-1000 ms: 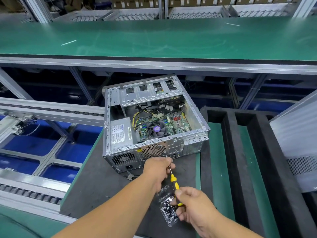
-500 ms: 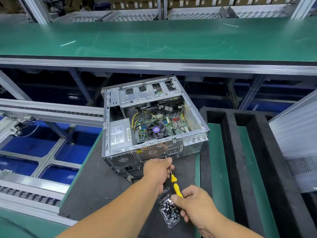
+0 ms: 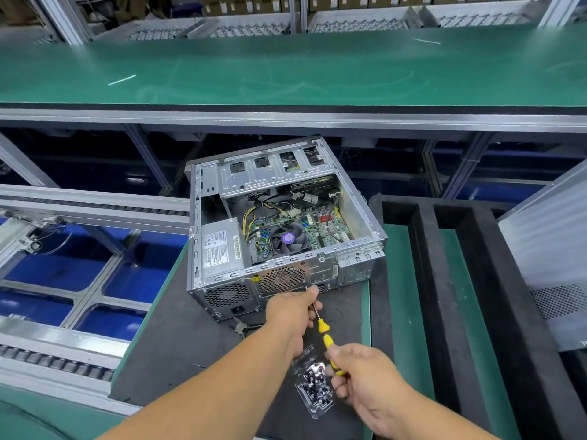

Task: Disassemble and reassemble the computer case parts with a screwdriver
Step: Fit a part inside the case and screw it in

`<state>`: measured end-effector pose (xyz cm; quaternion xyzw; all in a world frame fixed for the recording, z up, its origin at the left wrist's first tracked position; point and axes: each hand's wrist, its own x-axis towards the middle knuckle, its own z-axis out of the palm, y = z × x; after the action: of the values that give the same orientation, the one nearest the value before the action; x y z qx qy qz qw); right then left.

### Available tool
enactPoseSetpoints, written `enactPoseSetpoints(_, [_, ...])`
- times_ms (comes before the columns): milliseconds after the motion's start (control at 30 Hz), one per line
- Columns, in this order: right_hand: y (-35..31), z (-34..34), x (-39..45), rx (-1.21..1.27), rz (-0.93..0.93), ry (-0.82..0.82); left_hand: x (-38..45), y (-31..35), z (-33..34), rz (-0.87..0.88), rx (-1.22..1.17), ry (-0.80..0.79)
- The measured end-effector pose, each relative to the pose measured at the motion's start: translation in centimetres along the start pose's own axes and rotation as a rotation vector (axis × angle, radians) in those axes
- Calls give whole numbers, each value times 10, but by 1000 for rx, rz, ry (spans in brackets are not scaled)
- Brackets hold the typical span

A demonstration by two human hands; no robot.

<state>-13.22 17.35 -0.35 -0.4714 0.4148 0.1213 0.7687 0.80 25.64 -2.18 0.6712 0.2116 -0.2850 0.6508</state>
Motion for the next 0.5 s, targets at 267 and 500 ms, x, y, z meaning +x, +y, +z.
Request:
enactPoseSetpoints(267, [1,1,1,-2,-3,0,-1,5,3,-7,-6,-69])
enactPoseSetpoints(500, [-2,3,0,208,211,-112,1,2,0,25,13,-15])
